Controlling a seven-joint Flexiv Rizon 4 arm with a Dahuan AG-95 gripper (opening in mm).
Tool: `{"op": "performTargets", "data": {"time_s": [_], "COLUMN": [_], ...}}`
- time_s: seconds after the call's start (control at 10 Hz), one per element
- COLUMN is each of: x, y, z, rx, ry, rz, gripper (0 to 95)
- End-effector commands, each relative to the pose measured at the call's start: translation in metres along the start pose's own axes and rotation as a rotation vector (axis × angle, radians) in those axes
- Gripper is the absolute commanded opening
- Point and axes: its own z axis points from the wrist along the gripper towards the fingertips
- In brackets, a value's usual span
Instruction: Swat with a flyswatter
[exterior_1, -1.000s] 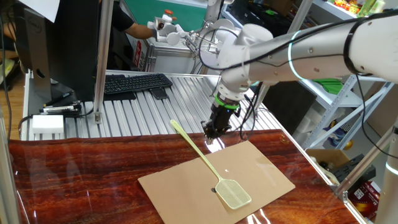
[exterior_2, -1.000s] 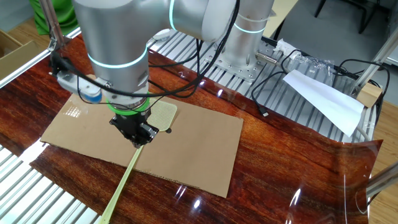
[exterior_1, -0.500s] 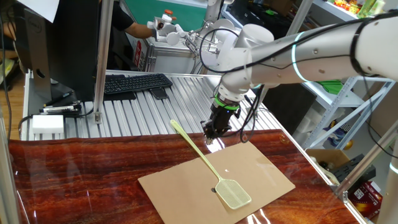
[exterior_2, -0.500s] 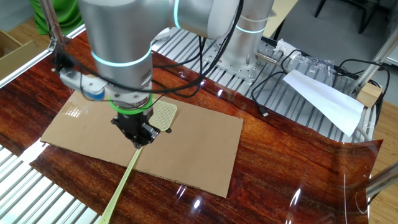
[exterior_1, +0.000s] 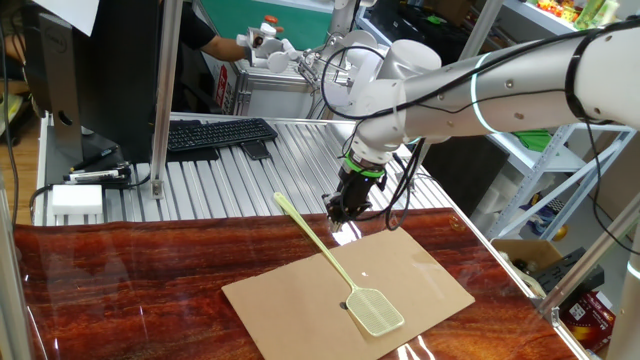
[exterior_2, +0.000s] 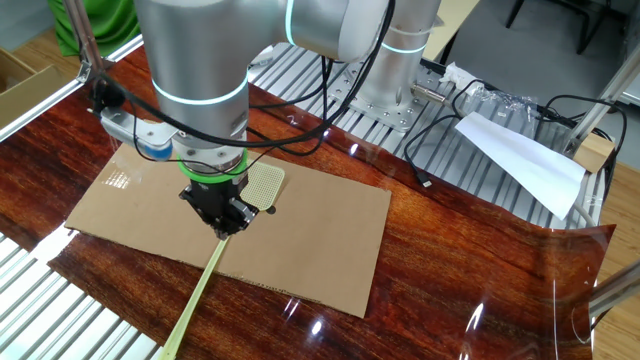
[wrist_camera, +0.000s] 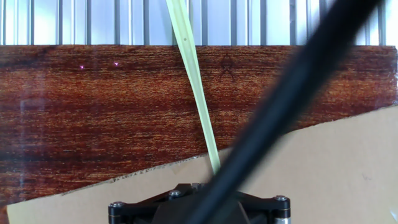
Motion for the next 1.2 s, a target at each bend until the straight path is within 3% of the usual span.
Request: {"op": "performTargets", "data": {"time_s": [0.1,0.5,1.2], "x": [0.0032,0.0032,0.0032], "y": [-0.0003,-0.0003,-0.0003], "z": [0.0002,0.0002,0.0002], "rx": [0.006,0.010,0.008], "ry": [-0.002,-0.023,-0.016], "rz": [0.003,0.013,0.036], "gripper": [0.0,0.0,0.0]}}
